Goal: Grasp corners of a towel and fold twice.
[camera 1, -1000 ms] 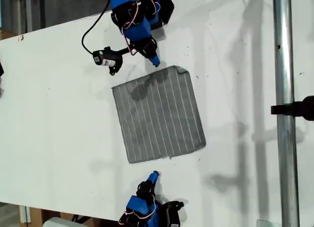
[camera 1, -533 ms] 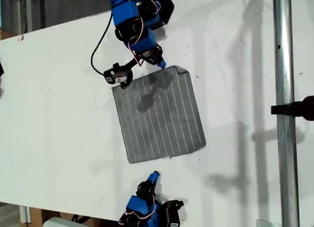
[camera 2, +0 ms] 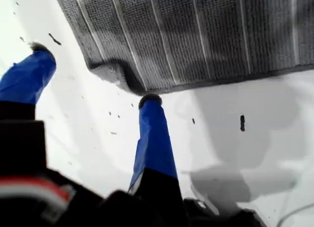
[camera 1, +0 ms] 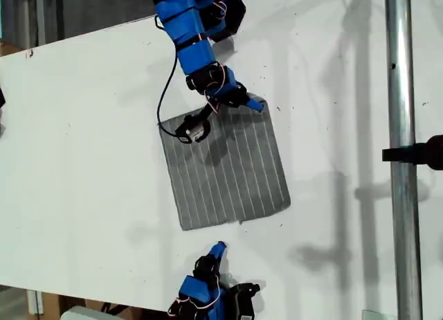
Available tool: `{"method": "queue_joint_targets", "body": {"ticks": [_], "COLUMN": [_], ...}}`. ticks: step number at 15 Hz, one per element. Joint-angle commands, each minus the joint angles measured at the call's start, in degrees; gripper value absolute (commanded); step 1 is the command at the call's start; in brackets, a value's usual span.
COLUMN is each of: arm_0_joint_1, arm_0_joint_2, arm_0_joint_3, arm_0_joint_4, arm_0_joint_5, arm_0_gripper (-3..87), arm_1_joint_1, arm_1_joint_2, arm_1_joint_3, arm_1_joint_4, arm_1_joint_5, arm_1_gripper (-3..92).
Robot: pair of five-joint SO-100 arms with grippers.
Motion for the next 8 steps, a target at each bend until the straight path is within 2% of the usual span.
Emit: {"method": "queue_joint_targets", "body": {"ticks": [1,3,4,5,8], "arm_0_joint_1": [-1.9,-2.2,-2.5,-2.8,-2.9], "arm_0_joint_2": [0.0,0.0,0.0,0.0,0.0], "arm_0_joint_3": [0.3,0.3,0.3,0.3,0.3], "arm_0_joint_4": [-0.2,-0.1,-0.1,-0.1,-0.3], "arm_0_joint_5": [1.3,2.0,2.4,2.5,1.4], "arm_0_gripper": [-2.9,-2.9,-2.9,-2.9,-2.9], "arm_1_joint_1": [1.1,1.8,2.0,2.5,3.3], "arm_1_joint_2": [2.8,0.7,-0.2,-0.8,-0.8], "arm_1_joint_3": [5.1,10.3,11.2,11.3,10.9], "arm_1_joint_4": [-5.9,-10.4,-11.7,-12.5,-13.9], "arm_1_joint_5": [-0.1,0.4,0.1,0.1,0.4], "arm_1_gripper": [32.9,28.6,22.5,5.2,-0.2]}}
